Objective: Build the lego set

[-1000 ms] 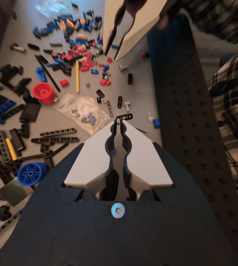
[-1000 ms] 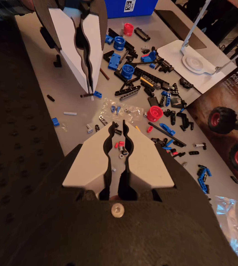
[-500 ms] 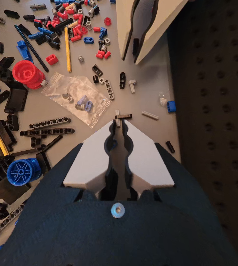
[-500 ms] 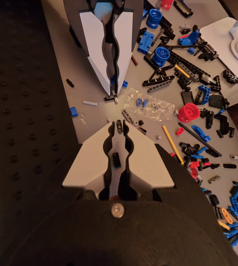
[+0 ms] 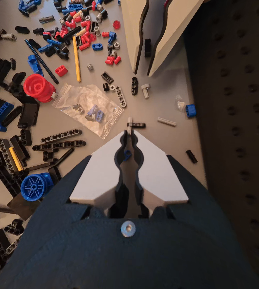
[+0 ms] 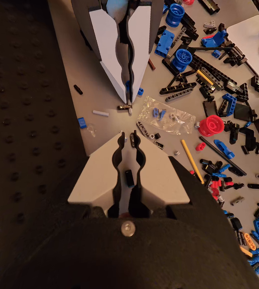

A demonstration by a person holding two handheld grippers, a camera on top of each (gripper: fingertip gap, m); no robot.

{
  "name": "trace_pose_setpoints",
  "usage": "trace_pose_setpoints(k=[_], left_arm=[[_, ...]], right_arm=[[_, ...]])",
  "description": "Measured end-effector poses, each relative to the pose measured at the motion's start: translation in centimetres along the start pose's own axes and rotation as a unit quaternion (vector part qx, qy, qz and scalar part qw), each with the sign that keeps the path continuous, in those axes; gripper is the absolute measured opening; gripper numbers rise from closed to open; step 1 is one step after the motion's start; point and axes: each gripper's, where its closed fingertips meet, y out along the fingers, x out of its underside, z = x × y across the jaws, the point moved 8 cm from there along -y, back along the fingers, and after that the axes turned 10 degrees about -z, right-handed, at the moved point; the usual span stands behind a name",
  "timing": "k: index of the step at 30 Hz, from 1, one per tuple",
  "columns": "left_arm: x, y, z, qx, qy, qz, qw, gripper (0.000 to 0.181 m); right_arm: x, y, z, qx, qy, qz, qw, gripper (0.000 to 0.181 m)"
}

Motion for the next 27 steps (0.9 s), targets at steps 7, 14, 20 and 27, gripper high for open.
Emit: trace_pose_setpoints(k=[7, 14, 20, 27], left_arm=[[-0.05, 0.06, 0.08, 0.001, -0.001, 0.002, 1.0, 0.003], [-0.13, -0.05, -0.03, -0.005, -0.002, 0.004, 1.0, 0.006], [-0.22, -0.3, -0.09, -0.005, -0.004, 0.011, 1.0, 0.011], [-0.11, -0.33, -0.08, -0.003, -0.004, 0.011, 1.0, 0.014]], right_arm=[[0.06, 0.3, -0.17, -0.002, 0.002, -0.006, 1.0, 0.012], [0.2, 0.05, -0.03, 0.002, 0.008, -0.005, 1.0, 0.012], [0.32, -0.14, -0.12, 0.002, 0.01, -0.006, 1.0, 0.012], [0.5, -0.39, -0.04, 0.004, 0.016, -0.006, 1.0, 0.013]])
